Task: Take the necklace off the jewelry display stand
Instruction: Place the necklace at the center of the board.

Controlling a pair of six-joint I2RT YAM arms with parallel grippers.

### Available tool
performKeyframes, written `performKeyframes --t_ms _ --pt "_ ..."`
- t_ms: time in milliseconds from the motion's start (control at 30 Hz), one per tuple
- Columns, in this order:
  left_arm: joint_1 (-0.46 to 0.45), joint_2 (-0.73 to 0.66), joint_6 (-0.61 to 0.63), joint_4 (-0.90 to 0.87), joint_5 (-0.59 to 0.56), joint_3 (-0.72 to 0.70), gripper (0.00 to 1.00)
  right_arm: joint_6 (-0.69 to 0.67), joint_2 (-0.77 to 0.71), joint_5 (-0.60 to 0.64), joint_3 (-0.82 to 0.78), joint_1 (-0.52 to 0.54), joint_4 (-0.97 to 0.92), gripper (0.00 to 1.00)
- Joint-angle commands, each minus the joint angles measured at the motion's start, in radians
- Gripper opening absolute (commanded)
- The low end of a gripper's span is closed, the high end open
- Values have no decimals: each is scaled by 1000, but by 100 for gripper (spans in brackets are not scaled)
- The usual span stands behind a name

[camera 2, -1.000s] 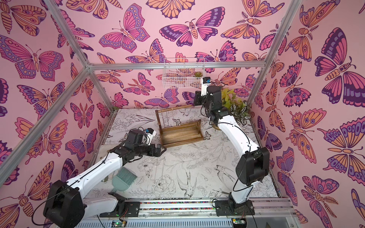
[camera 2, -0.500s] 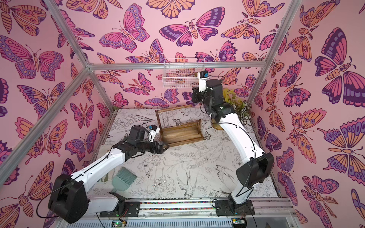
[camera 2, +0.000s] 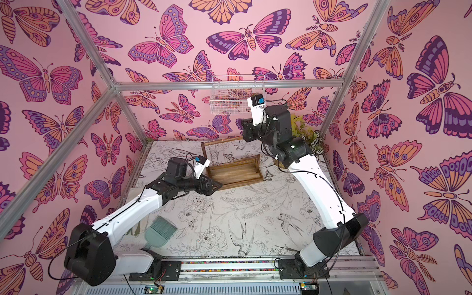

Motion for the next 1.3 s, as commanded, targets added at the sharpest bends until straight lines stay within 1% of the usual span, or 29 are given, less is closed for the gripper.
performKeyframes --t_ms 0,67,167,367,533,700,933,1000,1100,1267 --pt "-4 5 44 73 97 13 99 1 -55 -47 -11 26 -40 2" --pt "-8 0 71 92 121 7 99 9 -73 -59 -29 43 -50 2" --pt "-21 -8 113 116 113 -3 98 17 -96 -68 -54 67 -60 2" --pt "-69 -15 210 134 12 2 96 45 -149 -73 -111 103 -63 2" --pt "-106 -22 260 169 -17 6 95 49 -181 -105 -135 136 -83 2" --pt "-145 -35 285 174 -36 10 91 71 -214 -131 -170 156 -74 2" --pt "-160 -46 302 232 -79 19 88 72 -238 -141 -184 172 -84 2" --pt "-163 -38 296 250 -66 30 86 72 -243 -144 -181 177 -90 2" --pt "-175 -25 286 265 -13 53 82 73 -252 -145 -173 182 -99 2" --pt "-217 -18 284 278 57 76 81 74 -271 -141 -162 190 -115 2"
